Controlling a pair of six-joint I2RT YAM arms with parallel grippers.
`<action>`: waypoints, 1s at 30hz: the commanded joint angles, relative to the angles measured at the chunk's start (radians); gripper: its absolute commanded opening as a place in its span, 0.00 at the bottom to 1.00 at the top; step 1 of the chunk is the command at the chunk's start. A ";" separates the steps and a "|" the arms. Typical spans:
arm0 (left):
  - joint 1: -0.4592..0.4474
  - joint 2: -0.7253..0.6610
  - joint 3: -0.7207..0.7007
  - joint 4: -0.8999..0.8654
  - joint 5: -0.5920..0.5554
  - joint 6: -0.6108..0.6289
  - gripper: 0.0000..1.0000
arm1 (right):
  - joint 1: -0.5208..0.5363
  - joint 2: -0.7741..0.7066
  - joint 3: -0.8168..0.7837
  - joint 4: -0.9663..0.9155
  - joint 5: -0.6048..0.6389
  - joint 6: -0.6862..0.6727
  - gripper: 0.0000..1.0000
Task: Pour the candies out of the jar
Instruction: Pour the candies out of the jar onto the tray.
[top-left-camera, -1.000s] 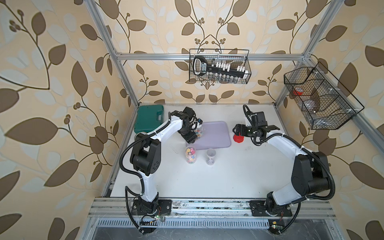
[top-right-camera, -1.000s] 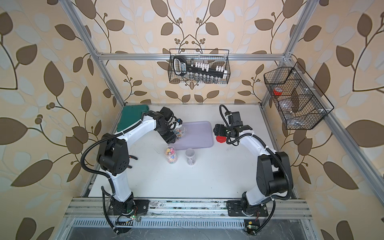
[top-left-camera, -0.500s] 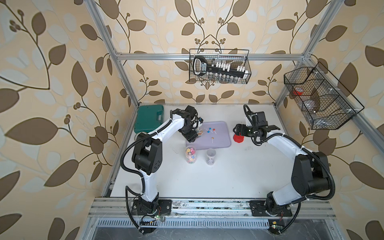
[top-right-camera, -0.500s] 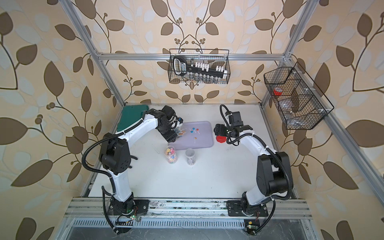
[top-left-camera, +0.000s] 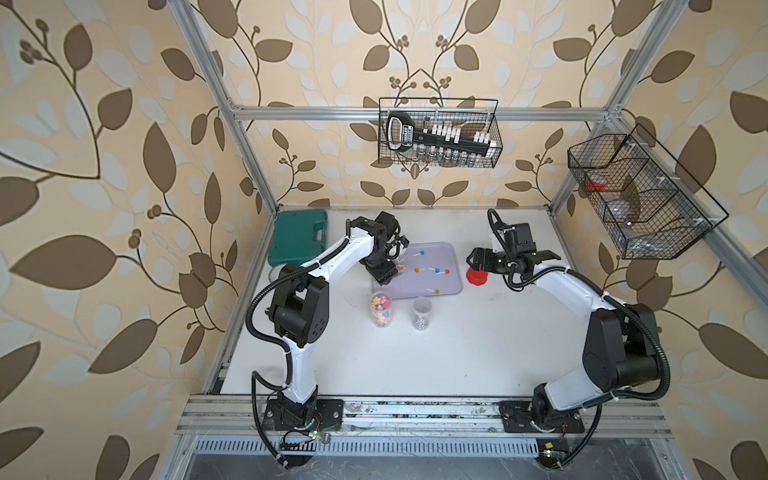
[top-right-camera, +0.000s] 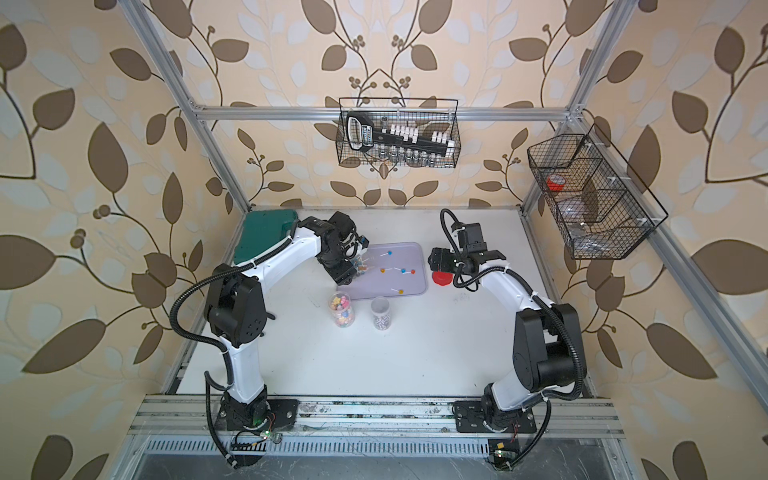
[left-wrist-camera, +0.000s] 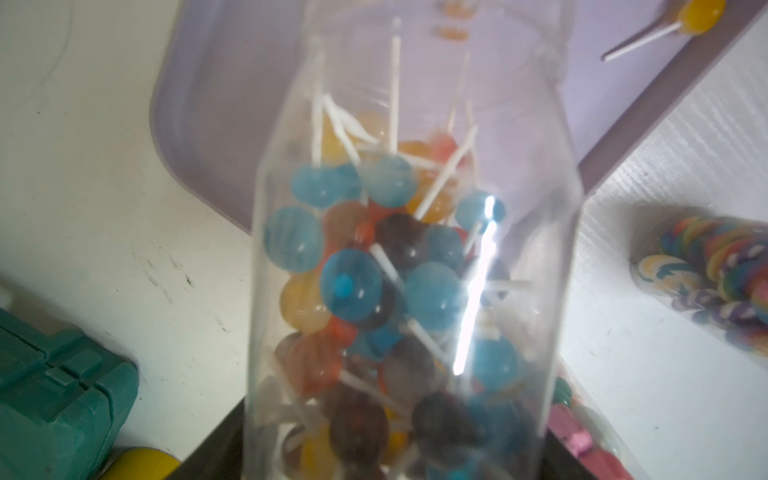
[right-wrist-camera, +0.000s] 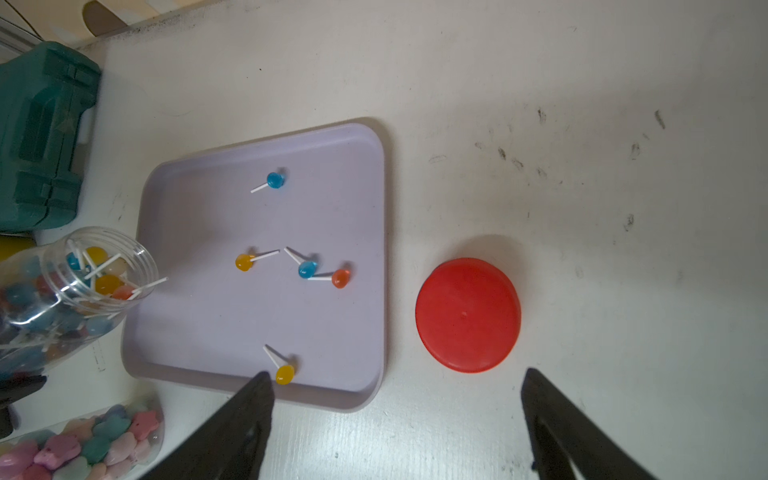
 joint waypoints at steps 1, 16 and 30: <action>-0.020 0.004 0.051 -0.039 -0.044 -0.001 0.68 | -0.003 -0.017 -0.016 0.003 -0.011 -0.016 0.89; -0.064 0.054 0.130 -0.129 -0.167 -0.040 0.67 | -0.006 -0.015 -0.017 0.004 -0.020 -0.015 0.90; -0.079 0.089 0.193 -0.220 -0.229 -0.103 0.63 | -0.007 -0.016 -0.017 0.003 -0.024 -0.016 0.89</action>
